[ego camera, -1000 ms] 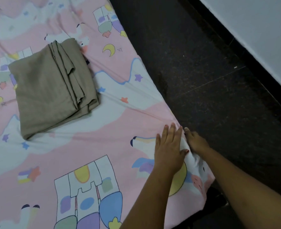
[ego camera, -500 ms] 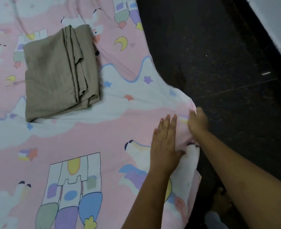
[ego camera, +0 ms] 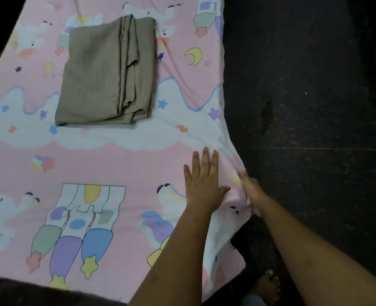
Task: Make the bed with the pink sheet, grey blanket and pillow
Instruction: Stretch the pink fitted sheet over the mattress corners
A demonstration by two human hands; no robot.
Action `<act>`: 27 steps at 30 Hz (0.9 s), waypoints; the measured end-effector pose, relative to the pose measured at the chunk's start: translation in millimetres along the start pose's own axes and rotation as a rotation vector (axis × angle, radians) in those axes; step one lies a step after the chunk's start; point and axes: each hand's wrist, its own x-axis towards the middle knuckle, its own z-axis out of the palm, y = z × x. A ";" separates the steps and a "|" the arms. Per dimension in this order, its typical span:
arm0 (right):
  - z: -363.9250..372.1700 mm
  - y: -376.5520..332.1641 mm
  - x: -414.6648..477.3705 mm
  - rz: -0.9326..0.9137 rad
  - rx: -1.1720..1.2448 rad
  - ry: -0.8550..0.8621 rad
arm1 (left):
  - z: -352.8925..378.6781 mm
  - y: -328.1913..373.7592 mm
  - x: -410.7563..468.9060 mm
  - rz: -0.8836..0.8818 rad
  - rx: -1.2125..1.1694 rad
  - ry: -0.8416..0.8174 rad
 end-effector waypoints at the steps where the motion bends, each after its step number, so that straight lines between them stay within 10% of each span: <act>1: 3.7 3.0 -6.2 0.093 0.170 -0.166 | 0.0 0.7 1.6 0.004 0.005 -0.005; 10: 44.1 99.7 -50.1 0.056 0.259 -0.293 | 7.8 6.1 14.5 -0.045 0.058 0.039; 14: 56.4 84.6 -53.1 -0.103 0.251 0.111 | 7.6 8.1 8.3 -0.025 0.055 0.115; 21: 27.2 121.3 -69.7 -0.218 -0.373 0.299 | 55.1 20.8 -79.2 0.178 -0.070 0.263; 27: -15.6 115.5 -63.8 0.110 -0.695 0.082 | 74.5 0.5 -131.5 0.175 -0.236 0.329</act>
